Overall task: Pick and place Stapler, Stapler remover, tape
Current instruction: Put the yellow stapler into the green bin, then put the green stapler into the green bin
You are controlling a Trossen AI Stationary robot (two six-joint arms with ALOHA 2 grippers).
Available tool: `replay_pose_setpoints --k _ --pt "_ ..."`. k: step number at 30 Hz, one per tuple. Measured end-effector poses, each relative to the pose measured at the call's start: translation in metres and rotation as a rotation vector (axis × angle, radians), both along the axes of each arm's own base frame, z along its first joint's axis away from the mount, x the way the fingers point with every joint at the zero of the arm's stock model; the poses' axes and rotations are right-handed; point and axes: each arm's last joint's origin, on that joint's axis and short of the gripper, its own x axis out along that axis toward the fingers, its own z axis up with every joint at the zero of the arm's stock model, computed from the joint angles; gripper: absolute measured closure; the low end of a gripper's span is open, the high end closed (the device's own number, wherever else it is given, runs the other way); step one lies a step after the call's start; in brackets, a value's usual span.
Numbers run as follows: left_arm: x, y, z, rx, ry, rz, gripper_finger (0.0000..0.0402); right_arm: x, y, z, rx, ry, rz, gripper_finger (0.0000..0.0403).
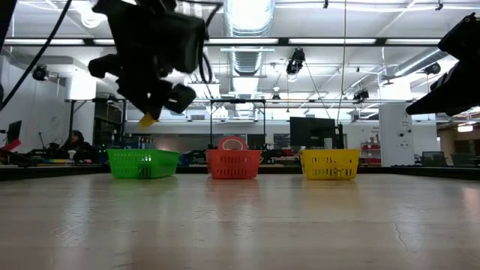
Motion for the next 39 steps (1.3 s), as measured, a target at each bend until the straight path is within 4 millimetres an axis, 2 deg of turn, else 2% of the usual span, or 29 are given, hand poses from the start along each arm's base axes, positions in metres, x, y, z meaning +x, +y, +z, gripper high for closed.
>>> replay_pose_setpoints --k 5,9,16,30,39 --pt "-0.012 0.024 -0.014 -0.049 0.061 0.100 0.0316 0.000 0.000 0.000 0.000 0.000 0.000 0.0394" --pt "-0.016 0.033 -0.025 -0.077 0.050 0.144 0.0316 0.000 0.000 0.000 0.000 0.000 0.000 0.0394" --pt "-0.018 0.039 -0.035 -0.101 0.057 0.142 0.0314 0.000 0.000 0.000 0.000 0.000 0.000 0.0394" --pt "-0.015 0.044 -0.039 -0.052 0.009 0.132 0.0293 0.000 0.000 0.000 0.000 0.000 0.000 0.0394" --pt "-0.013 0.041 -0.038 -0.060 -0.003 0.122 0.0241 0.000 0.000 0.000 0.000 0.000 0.000 0.0394"
